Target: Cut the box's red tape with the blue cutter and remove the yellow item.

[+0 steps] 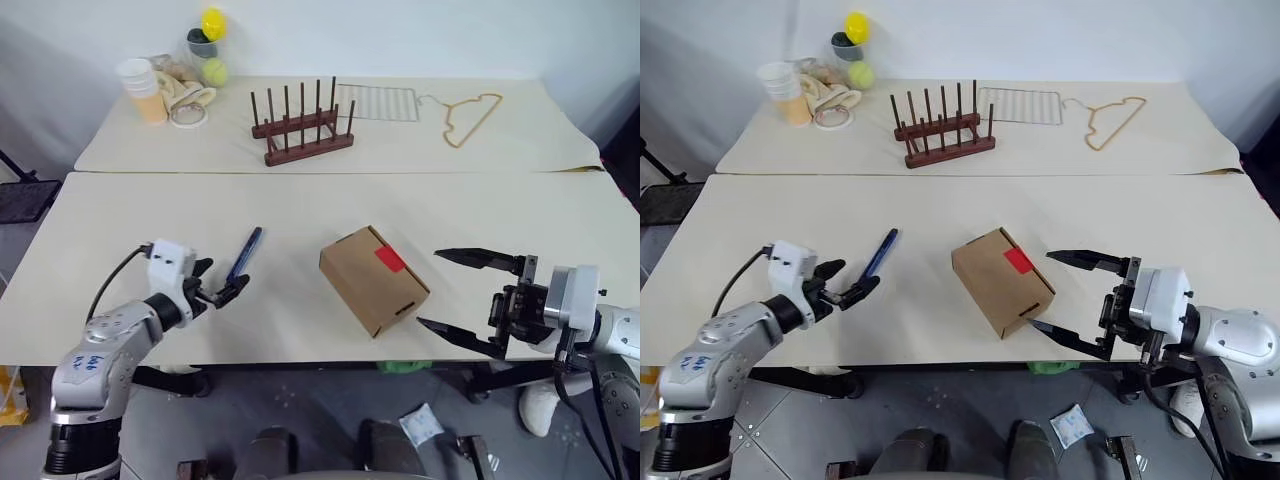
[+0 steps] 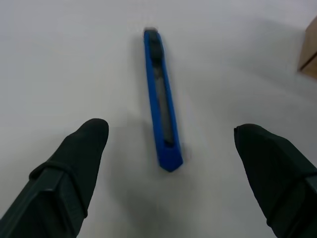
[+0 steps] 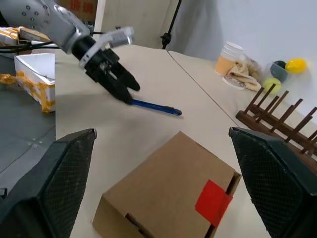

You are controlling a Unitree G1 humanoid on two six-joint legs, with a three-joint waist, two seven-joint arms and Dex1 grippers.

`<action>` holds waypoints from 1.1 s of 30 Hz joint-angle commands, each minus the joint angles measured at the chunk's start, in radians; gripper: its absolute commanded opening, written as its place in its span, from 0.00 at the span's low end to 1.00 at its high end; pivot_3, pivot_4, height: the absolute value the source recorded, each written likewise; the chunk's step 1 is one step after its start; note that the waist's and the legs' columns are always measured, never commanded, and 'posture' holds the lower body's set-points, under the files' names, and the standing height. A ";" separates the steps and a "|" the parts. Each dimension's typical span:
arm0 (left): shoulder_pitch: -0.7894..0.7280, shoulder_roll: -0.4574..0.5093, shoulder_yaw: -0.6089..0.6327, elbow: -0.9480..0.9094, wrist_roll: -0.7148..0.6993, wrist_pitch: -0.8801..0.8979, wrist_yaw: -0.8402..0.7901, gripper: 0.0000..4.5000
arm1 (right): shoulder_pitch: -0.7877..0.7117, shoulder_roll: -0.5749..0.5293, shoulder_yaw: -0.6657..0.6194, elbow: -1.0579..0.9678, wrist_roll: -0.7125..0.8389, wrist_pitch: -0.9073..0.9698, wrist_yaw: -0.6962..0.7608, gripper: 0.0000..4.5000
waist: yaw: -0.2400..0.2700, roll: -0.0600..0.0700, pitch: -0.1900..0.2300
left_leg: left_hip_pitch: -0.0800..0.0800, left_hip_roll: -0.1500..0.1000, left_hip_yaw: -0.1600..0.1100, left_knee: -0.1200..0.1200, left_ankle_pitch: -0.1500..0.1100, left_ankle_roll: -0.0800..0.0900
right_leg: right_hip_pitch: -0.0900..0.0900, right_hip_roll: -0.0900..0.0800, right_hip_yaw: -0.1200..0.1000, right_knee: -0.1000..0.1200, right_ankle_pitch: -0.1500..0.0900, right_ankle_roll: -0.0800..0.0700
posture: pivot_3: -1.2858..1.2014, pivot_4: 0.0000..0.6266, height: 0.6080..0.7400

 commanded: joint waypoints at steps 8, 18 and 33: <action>-0.052 -0.084 -0.081 0.139 0.133 -0.038 0.127 0.99 | 0.007 0.003 -0.011 -0.055 0.024 0.003 -0.060 1.00 | 0.009 0.005 -0.003 | 0.001 -0.001 0.000 0.000 0.001 0.000 | 0.002 0.000 0.000 -0.001 0.000 0.000 | 0.52 0.24 1.00; -0.051 -0.114 -0.105 0.153 0.134 0.044 0.124 0.58 | 0.023 0.003 -0.028 -0.078 0.030 -0.002 -0.098 1.00 | 0.012 0.011 -0.007 | 0.016 0.000 0.000 -0.003 0.000 0.000 | 0.017 -0.001 0.001 -0.006 0.000 0.000 | 0.52 0.24 1.00; -0.119 0.078 -0.051 0.312 0.088 -0.241 -0.232 0.14 | -0.011 -0.003 0.008 -0.069 0.026 0.016 -0.118 1.00 | 0.005 0.013 -0.008 | 0.015 0.001 0.000 -0.003 0.000 -0.001 | 0.017 0.000 0.000 -0.013 0.000 0.000 | 0.52 0.24 1.00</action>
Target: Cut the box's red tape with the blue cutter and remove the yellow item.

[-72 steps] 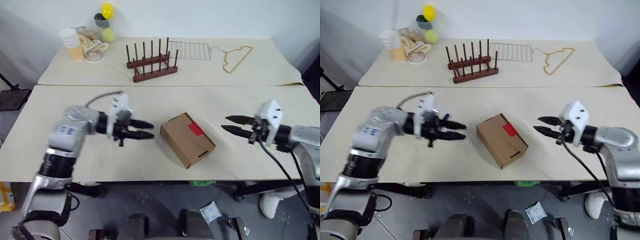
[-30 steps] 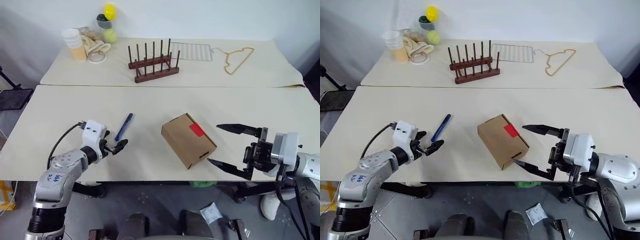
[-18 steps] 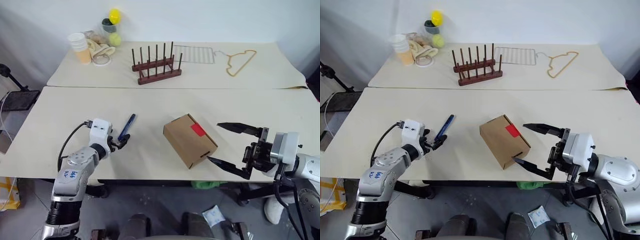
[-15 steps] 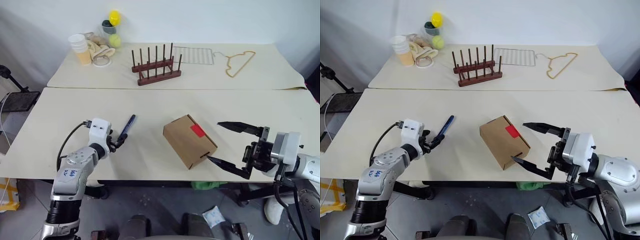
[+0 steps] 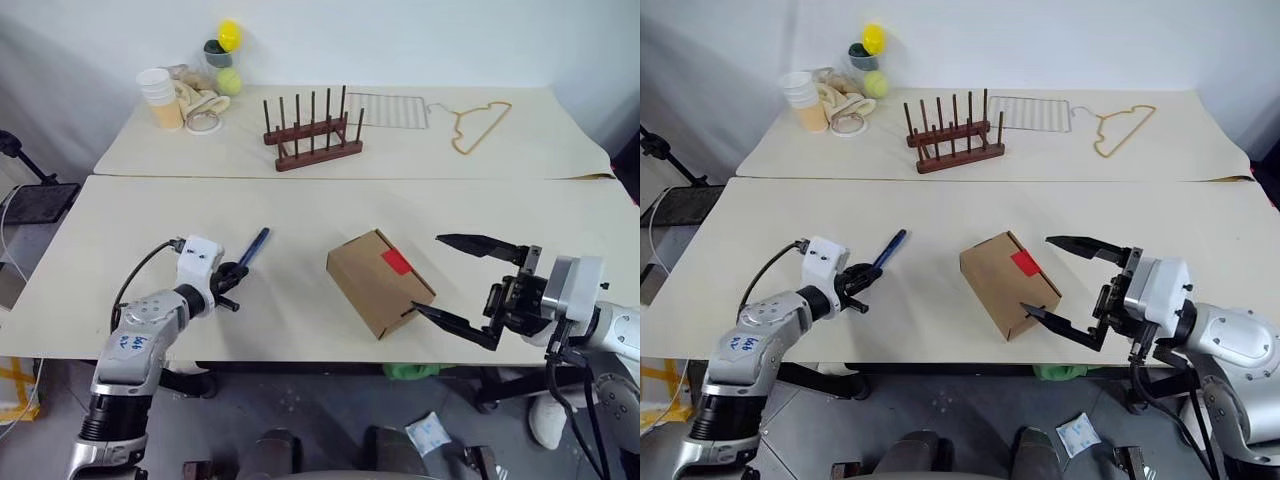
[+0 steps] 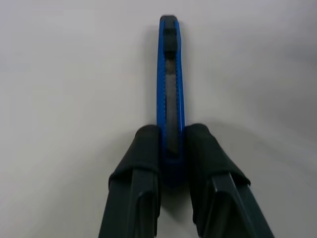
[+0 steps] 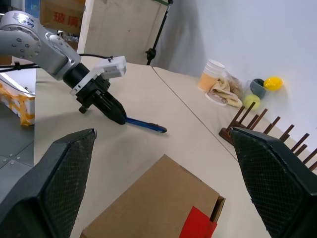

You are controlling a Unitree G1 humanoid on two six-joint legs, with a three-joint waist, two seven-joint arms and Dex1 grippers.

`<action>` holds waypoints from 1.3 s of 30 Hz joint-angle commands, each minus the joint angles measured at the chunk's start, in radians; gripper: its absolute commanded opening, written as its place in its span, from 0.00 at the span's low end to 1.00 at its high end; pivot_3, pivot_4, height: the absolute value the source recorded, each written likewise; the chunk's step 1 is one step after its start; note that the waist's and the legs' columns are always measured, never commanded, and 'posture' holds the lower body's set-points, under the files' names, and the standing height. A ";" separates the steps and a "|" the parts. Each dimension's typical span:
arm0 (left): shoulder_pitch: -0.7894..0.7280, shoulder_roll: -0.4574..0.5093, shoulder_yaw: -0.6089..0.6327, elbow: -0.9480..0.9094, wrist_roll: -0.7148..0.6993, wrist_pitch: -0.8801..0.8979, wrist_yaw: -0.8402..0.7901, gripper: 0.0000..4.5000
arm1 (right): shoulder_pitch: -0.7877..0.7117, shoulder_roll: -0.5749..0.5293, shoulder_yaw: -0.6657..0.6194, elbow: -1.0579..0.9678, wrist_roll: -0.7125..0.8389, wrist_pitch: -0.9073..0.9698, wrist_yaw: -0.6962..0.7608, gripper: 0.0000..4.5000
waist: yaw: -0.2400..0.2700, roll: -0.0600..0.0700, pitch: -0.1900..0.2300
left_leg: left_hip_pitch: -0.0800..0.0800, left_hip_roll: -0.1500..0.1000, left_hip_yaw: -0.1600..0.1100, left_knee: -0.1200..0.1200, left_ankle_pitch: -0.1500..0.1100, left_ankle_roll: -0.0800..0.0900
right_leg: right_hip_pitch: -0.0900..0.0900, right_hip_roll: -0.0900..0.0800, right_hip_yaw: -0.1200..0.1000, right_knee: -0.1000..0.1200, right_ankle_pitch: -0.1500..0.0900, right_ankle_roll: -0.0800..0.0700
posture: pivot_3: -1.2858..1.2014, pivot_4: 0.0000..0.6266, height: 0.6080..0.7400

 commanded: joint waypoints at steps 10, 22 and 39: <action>-0.137 0.279 -0.172 0.127 -0.038 -0.440 -0.788 0.14 | 0.117 -0.064 -0.050 -0.086 0.068 0.092 0.035 1.00 | 0.001 -0.002 0.002 | -0.004 0.001 -0.001 -0.001 -0.003 0.001 | -0.001 0.000 -0.004 -0.003 0.000 0.000 | 0.52 0.24 1.00; -0.180 0.032 -0.551 -0.057 0.252 -0.357 -0.639 0.14 | 0.497 -0.104 -0.203 -0.183 -0.017 0.161 0.058 1.00 | 0.001 -0.004 0.004 | -0.005 -0.003 0.004 0.001 -0.005 0.009 | 0.000 0.000 -0.003 -0.004 0.002 0.003 | 0.52 0.24 1.00; -0.221 -0.050 -0.656 -0.140 0.323 -0.032 -0.542 0.13 | 0.123 -0.156 0.200 -0.111 -0.170 0.453 -0.112 0.01 | 0.027 -0.003 0.003 | -0.003 -0.002 0.003 0.003 -0.004 0.009 | 0.002 -0.002 -0.001 -0.009 0.003 0.002 | 0.52 0.24 1.00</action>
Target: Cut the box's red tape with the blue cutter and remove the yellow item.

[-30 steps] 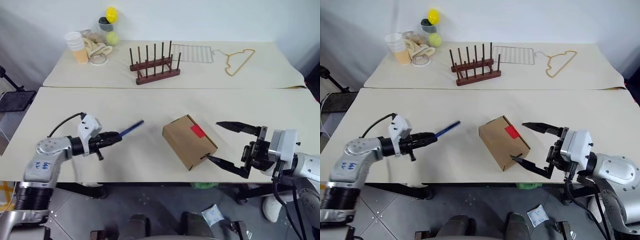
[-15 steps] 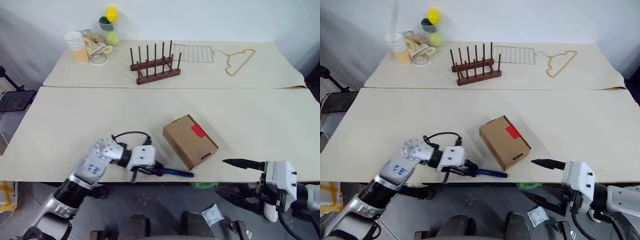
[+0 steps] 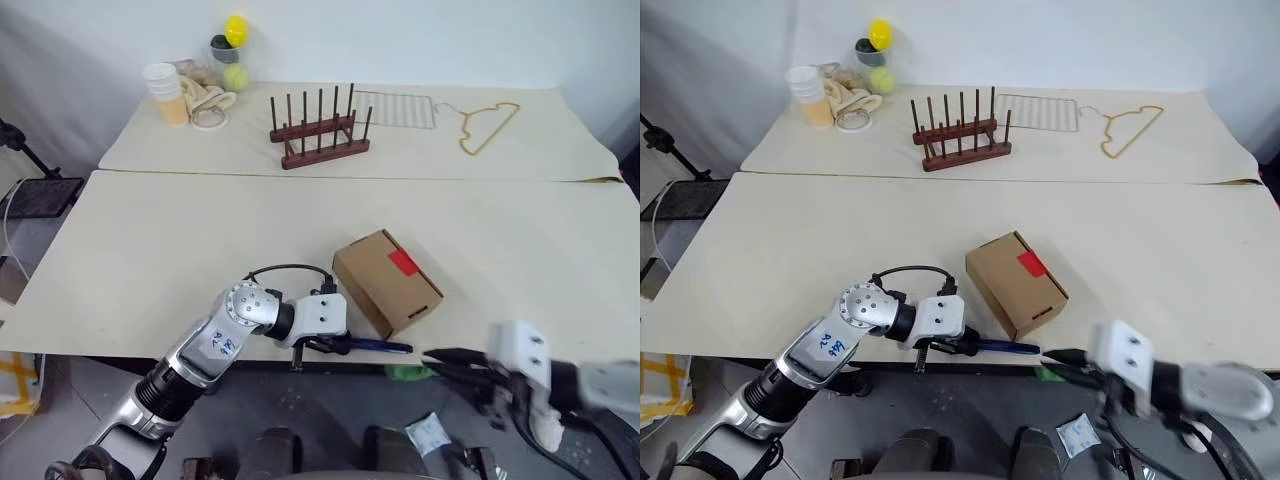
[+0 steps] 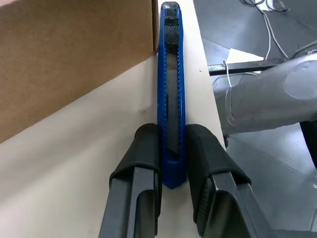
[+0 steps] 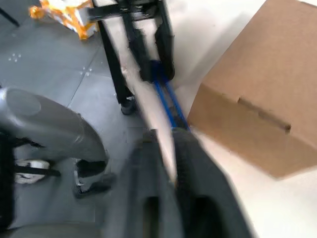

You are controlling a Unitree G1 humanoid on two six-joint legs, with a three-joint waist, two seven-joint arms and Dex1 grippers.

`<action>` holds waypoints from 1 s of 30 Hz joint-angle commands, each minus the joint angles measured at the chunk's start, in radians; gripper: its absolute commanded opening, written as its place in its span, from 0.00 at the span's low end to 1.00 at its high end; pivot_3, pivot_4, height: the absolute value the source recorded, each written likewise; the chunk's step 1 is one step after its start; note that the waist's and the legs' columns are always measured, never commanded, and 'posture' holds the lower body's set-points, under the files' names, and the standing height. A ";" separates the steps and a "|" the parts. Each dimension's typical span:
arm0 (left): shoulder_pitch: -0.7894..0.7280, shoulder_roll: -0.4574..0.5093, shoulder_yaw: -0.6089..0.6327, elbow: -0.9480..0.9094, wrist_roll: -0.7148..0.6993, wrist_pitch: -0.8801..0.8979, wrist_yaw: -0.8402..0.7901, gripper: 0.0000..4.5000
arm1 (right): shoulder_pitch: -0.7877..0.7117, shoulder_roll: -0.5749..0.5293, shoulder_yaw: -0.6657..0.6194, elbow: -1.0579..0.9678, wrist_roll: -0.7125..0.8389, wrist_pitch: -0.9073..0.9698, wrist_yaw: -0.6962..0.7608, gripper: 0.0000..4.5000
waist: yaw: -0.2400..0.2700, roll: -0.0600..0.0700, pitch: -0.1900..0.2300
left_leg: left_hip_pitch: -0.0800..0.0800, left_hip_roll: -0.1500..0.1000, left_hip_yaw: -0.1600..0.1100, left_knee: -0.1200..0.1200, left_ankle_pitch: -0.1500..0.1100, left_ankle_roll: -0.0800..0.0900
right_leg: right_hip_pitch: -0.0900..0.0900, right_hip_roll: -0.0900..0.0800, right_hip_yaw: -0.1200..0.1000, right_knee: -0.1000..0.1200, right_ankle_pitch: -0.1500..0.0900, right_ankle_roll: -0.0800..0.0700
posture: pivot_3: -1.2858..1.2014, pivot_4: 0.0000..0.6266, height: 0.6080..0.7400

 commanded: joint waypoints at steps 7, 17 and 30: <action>-0.026 -0.023 -0.066 0.057 0.049 0.031 0.043 0.13 | -0.247 0.015 0.268 0.125 -0.151 0.066 -0.052 0.01 | 0.017 0.001 -0.001 | -0.004 -0.003 -0.003 0.001 0.001 0.001 | 0.000 0.000 -0.001 0.000 0.000 0.000 | 0.52 0.24 1.00; -0.033 -0.047 -0.081 0.074 0.053 0.049 0.074 0.13 | -0.253 -0.042 0.254 0.158 -0.182 0.022 0.028 0.01 | 0.019 0.001 -0.001 | -0.005 -0.003 -0.003 0.004 0.002 0.002 | 0.000 0.000 -0.001 0.000 0.002 0.000 | 0.52 0.24 1.00; -0.025 -0.043 -0.098 0.051 0.042 0.064 0.078 0.13 | -0.200 -0.132 0.221 0.229 -0.239 -0.035 0.085 0.01 | 0.024 0.001 -0.001 | -0.007 -0.003 -0.004 0.006 0.002 0.003 | 0.001 0.000 -0.001 -0.001 0.003 0.000 | 0.52 0.24 1.00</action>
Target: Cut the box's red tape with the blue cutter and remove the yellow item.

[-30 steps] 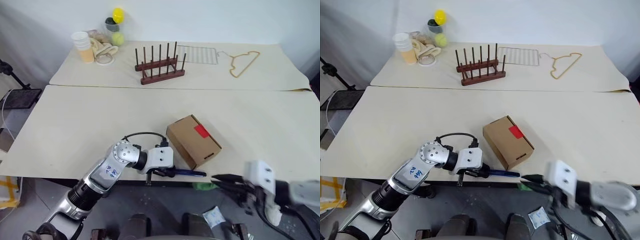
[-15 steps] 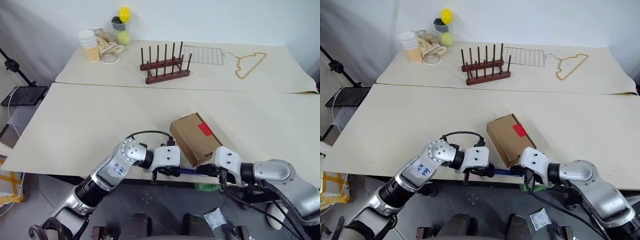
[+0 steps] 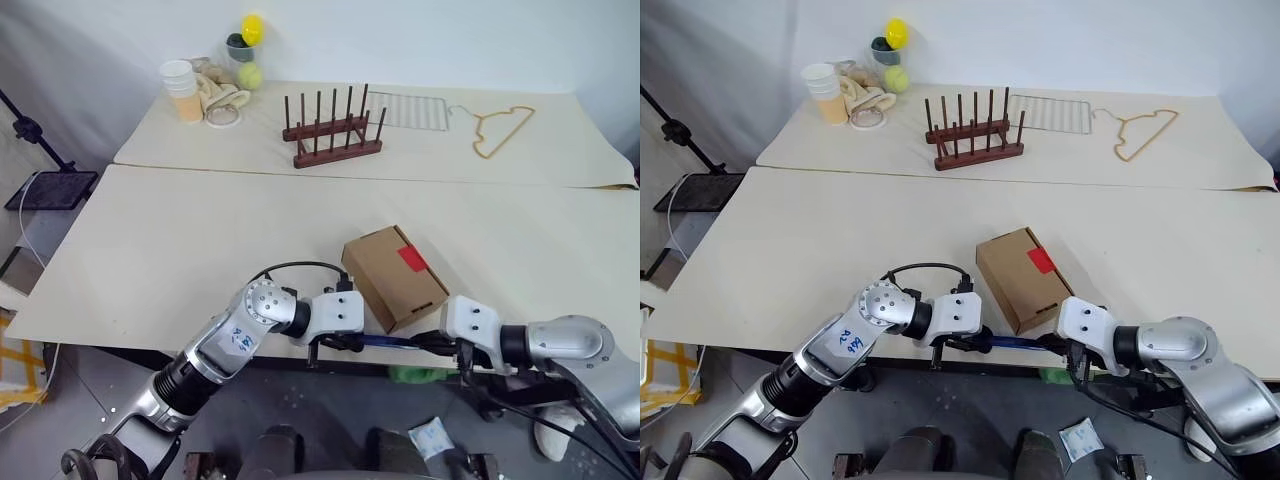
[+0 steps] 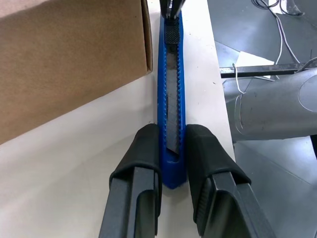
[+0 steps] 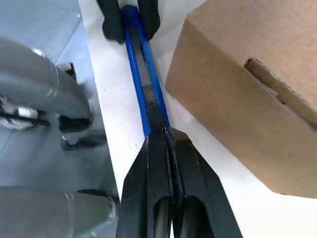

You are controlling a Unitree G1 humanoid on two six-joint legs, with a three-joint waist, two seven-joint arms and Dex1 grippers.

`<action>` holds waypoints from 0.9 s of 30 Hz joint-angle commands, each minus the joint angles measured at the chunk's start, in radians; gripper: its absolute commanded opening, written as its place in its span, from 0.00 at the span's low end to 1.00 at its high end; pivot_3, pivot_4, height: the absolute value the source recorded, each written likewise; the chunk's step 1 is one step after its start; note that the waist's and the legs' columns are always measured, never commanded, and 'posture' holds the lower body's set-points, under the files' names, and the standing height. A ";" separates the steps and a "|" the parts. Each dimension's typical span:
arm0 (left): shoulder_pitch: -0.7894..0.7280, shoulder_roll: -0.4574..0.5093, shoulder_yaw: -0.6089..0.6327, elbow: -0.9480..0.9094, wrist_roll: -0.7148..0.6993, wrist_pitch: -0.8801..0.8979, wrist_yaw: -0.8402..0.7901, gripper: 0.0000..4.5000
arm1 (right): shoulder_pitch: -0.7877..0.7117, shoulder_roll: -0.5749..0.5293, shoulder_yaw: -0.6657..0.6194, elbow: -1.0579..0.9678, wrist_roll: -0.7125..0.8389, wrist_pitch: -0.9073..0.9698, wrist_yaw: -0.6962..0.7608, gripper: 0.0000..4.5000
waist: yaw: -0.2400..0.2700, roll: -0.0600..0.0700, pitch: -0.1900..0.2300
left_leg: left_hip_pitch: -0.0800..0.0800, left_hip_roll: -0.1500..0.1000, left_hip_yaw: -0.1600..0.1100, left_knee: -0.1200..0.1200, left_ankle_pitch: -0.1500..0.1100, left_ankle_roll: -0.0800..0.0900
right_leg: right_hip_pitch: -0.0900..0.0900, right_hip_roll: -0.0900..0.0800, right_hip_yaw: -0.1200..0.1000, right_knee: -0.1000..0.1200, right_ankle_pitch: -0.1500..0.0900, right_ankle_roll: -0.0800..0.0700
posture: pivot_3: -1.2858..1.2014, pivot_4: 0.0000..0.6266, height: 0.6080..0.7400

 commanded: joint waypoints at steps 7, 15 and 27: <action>-0.003 -0.013 -0.042 0.041 0.033 0.038 0.021 0.13 | -0.030 0.025 0.039 0.024 -0.033 -0.008 0.013 0.01 | -0.001 0.000 0.000 | 0.000 0.000 0.000 0.001 0.000 0.000 | 0.000 0.000 0.000 0.000 0.000 0.000 | 0.52 0.24 1.00; -0.002 -0.012 -0.049 0.030 0.031 0.047 0.019 0.13 | -0.075 0.067 0.106 -0.003 -0.058 0.010 0.020 0.01 | 0.001 0.000 0.000 | -0.004 0.000 -0.003 0.003 0.000 0.000 | -0.001 0.000 -0.002 0.000 0.000 0.000 | 0.52 0.24 1.00; -0.001 -0.009 -0.049 0.028 0.030 0.054 0.019 0.13 | -0.023 0.038 0.011 -0.027 -0.033 -0.031 0.063 0.01 | 0.000 0.000 0.000 | -0.006 -0.001 -0.004 0.005 0.000 0.000 | -0.001 0.000 -0.002 -0.001 0.001 0.000 | 0.52 0.24 1.00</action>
